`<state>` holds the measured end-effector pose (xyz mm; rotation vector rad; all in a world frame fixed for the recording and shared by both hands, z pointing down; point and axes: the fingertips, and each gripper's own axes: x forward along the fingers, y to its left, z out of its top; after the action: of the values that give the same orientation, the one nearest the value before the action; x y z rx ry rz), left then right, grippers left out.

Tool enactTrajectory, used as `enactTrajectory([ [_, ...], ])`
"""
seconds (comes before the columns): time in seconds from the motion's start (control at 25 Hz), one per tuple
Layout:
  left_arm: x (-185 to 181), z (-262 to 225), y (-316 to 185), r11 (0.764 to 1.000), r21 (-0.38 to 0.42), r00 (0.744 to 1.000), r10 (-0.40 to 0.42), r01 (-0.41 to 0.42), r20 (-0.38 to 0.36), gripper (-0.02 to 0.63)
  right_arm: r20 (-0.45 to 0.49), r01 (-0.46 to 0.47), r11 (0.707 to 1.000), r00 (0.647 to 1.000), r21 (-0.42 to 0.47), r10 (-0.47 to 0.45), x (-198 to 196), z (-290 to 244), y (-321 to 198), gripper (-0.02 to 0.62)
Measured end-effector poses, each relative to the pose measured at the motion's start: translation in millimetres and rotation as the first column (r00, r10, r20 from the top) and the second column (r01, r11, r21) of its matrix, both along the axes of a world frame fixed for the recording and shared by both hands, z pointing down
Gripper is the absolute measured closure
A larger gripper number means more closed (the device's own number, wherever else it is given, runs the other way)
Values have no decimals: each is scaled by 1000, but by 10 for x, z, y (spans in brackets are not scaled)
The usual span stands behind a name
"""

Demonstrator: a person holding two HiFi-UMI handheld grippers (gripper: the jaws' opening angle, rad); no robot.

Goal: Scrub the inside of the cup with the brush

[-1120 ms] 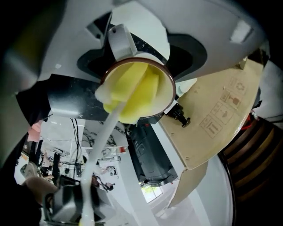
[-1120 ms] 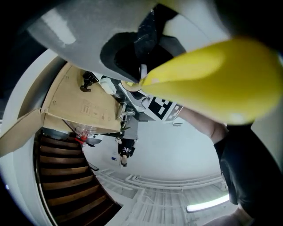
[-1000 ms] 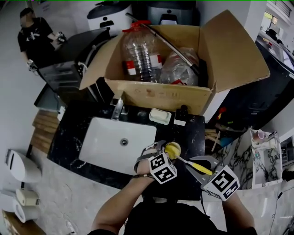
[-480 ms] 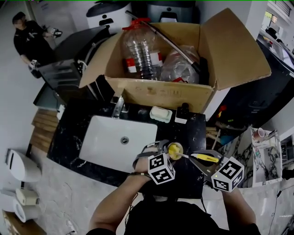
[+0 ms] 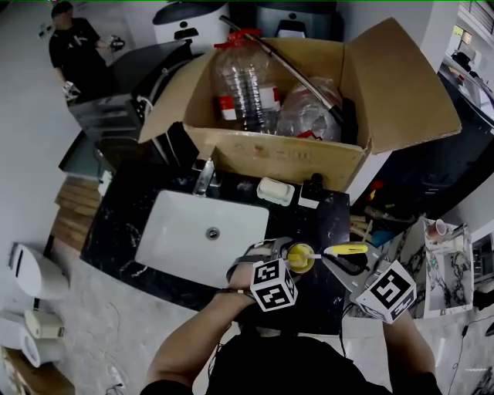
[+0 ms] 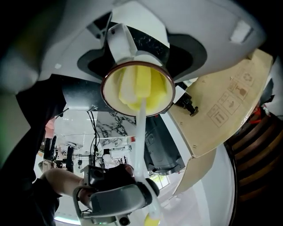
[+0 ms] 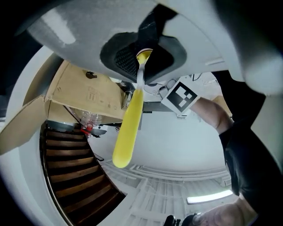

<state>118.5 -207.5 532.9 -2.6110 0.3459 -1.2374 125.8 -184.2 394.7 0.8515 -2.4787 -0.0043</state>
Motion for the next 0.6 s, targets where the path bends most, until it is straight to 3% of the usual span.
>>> enactTrajectory([
  [0.16, -62, 7, -118, 998, -13, 998, -58, 58, 0, 207, -84, 26, 999, 996, 31, -24, -42, -59, 86, 551],
  [0.36, -140, 10, -226, 993, -34, 994, -111, 111, -10, 207, -56, 8, 1000, 998, 5, -8, -48, -83, 185, 554],
  [0.6, -220, 107, -307, 989, 105, 988, -115, 104, 103, 207, 27, -28, 993, 999, -114, 31, -36, 177, 200, 554],
])
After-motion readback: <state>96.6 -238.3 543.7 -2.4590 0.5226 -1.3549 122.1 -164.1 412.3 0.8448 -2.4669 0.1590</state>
